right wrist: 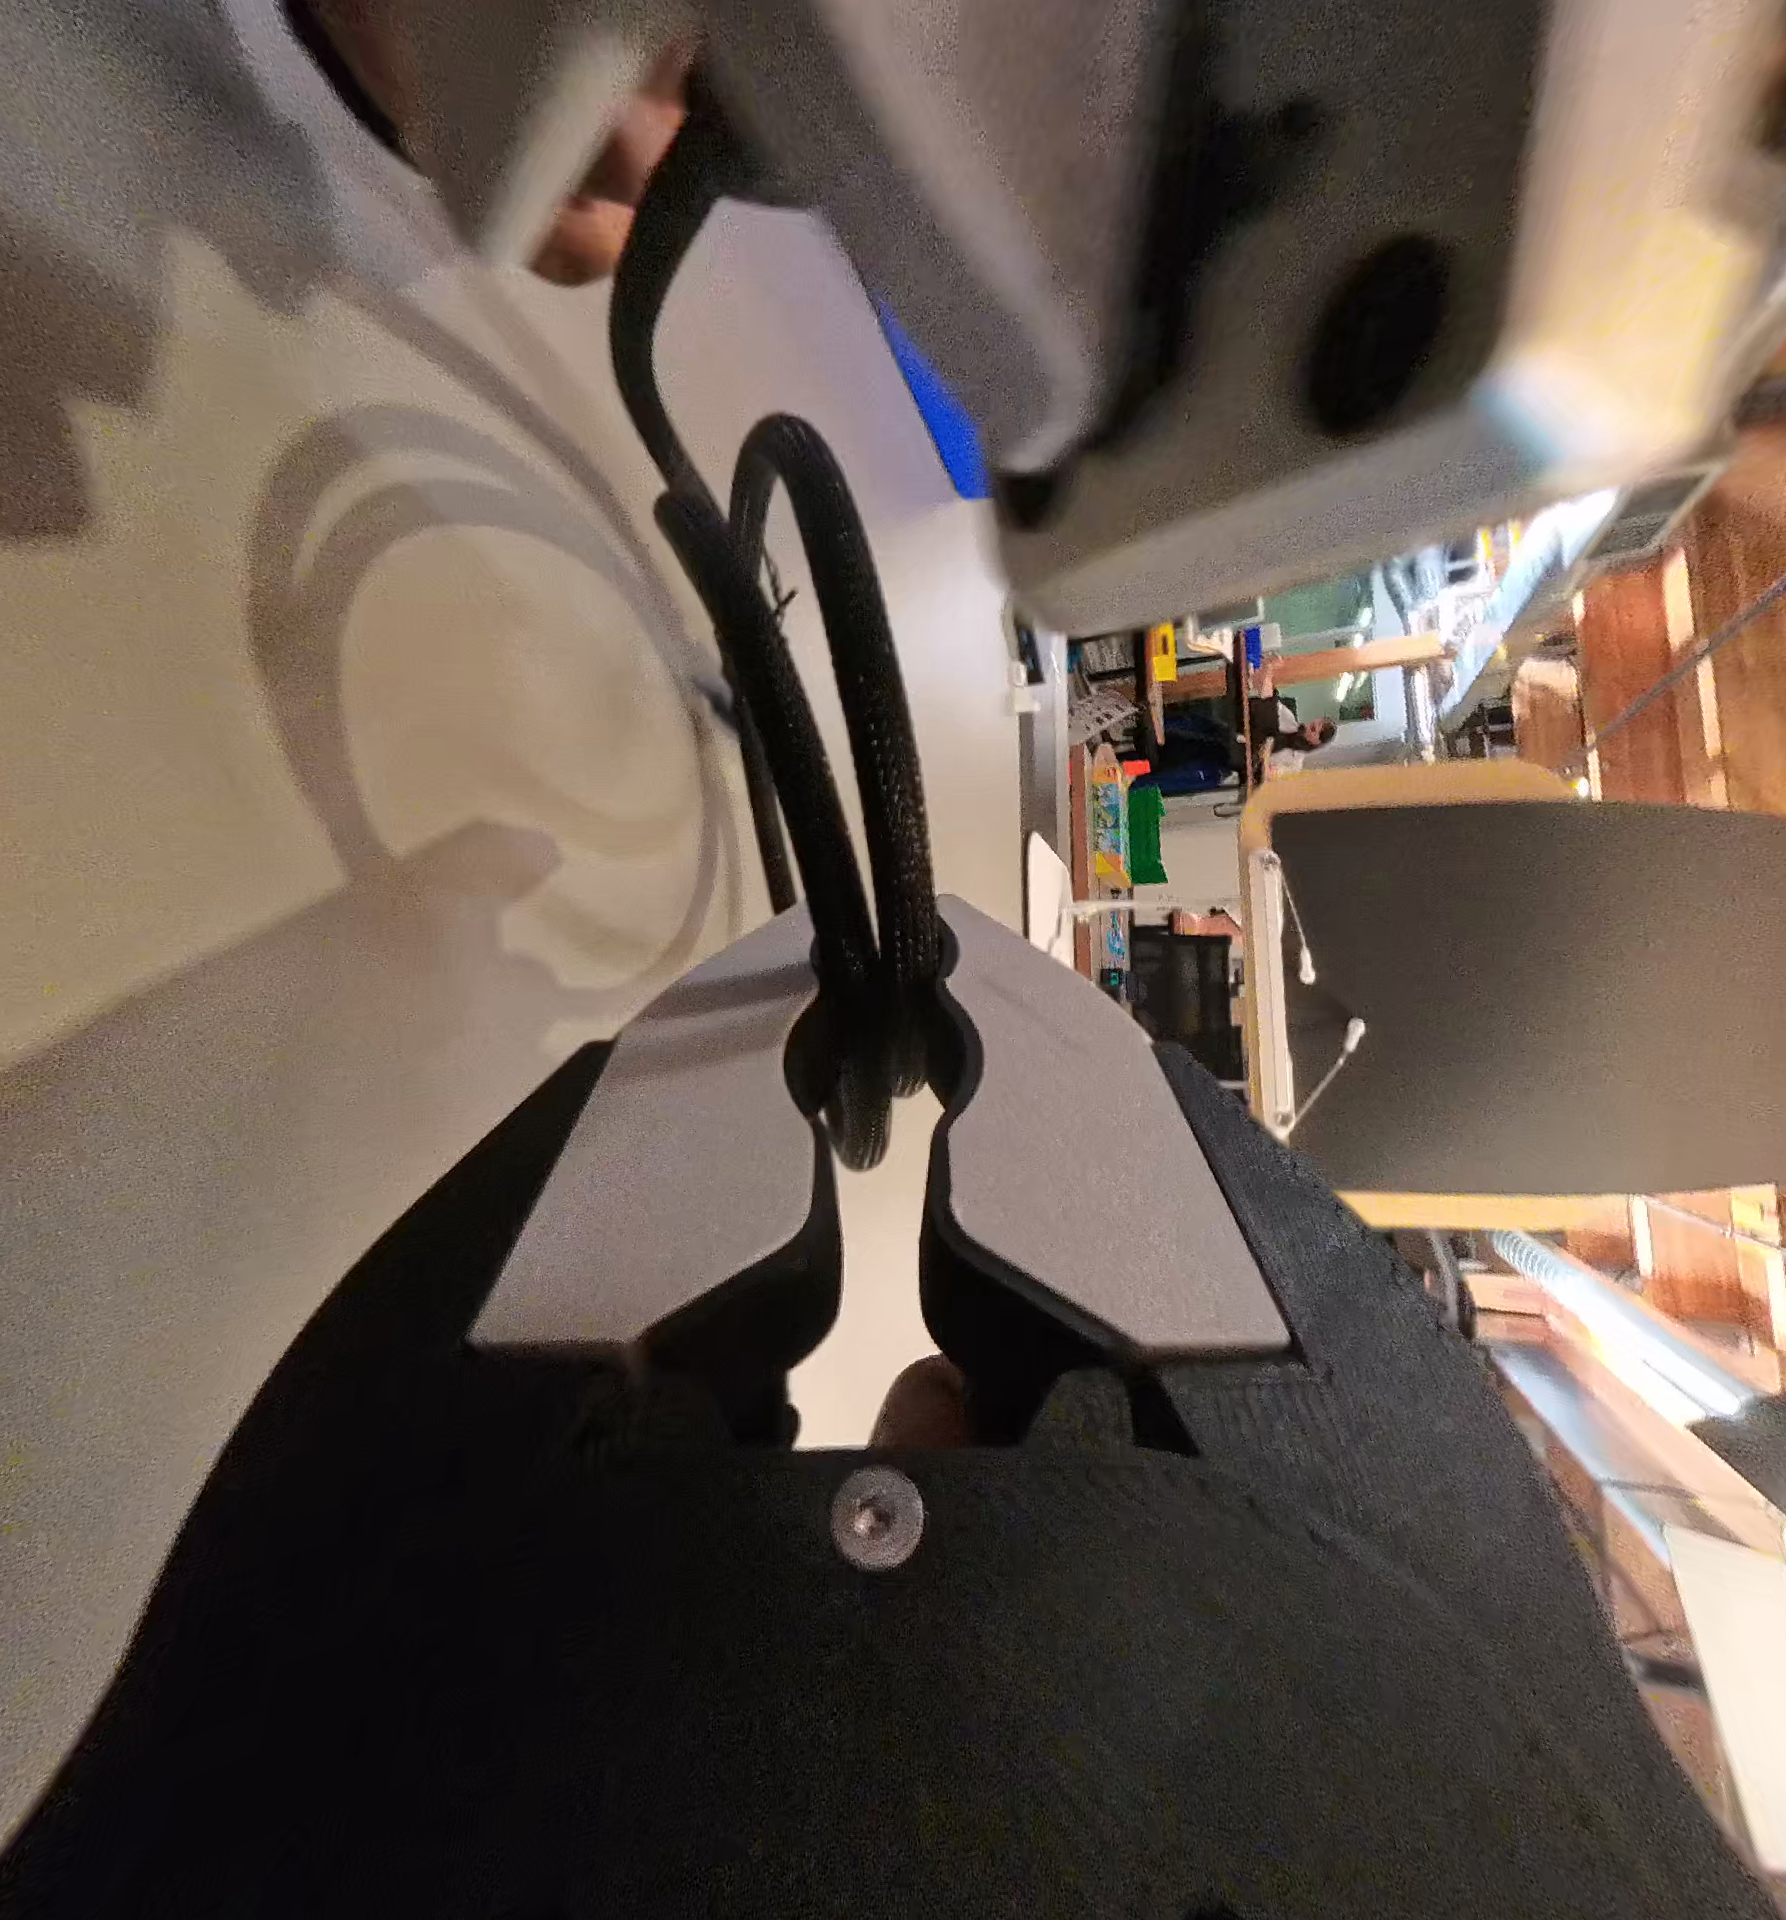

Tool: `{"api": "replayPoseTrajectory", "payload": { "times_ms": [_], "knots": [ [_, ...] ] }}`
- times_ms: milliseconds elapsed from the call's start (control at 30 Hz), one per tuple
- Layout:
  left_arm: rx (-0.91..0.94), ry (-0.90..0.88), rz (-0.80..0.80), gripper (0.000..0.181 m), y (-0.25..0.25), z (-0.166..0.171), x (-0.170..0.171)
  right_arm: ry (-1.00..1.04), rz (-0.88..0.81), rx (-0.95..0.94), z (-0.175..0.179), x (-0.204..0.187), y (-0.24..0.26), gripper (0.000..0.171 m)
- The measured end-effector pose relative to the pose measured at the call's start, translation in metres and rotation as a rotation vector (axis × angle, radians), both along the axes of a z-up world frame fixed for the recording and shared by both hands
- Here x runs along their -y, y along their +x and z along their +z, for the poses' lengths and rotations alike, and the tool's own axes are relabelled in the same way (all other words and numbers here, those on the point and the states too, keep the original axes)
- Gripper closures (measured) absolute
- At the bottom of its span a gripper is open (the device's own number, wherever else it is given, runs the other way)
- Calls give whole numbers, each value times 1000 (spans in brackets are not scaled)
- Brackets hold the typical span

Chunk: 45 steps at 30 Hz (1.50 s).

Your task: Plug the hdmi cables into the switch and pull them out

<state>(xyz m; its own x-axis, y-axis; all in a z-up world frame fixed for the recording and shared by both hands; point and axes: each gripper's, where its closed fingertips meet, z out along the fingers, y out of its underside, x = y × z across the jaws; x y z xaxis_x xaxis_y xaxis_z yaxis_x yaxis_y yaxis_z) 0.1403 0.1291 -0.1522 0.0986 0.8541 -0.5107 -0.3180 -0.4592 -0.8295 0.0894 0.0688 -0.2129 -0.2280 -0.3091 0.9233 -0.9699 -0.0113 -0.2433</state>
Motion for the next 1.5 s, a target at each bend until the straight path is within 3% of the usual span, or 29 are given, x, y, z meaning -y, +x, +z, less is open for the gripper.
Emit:
{"api": "replayPoseTrajectory", "payload": {
  "times_ms": [200, 367, 567, 900, 1167, 1500],
  "knots": [
    [68, -76, 120, 130, -16, -15, 7, -95, -119, 95, 21, -2, -32, 160],
    [113, -130, 212, 121, -24, -24, 16, -169, -201, 156, 35, -6, -55, 161],
    [151, -170, 310, 126, -28, -31, 28, -170, -215, 174, 40, -12, -67, 161],
    [105, -77, 270, 135, -21, -20, 31, -201, -230, 172, 43, -18, -64, 162],
    [170, -137, 288, 129, -28, -34, 29, -285, -287, 106, 95, -16, -94, 164],
    [239, -173, 332, 123, -35, -47, 33, -395, -381, 90, 189, -30, -146, 165]
  ]
}}
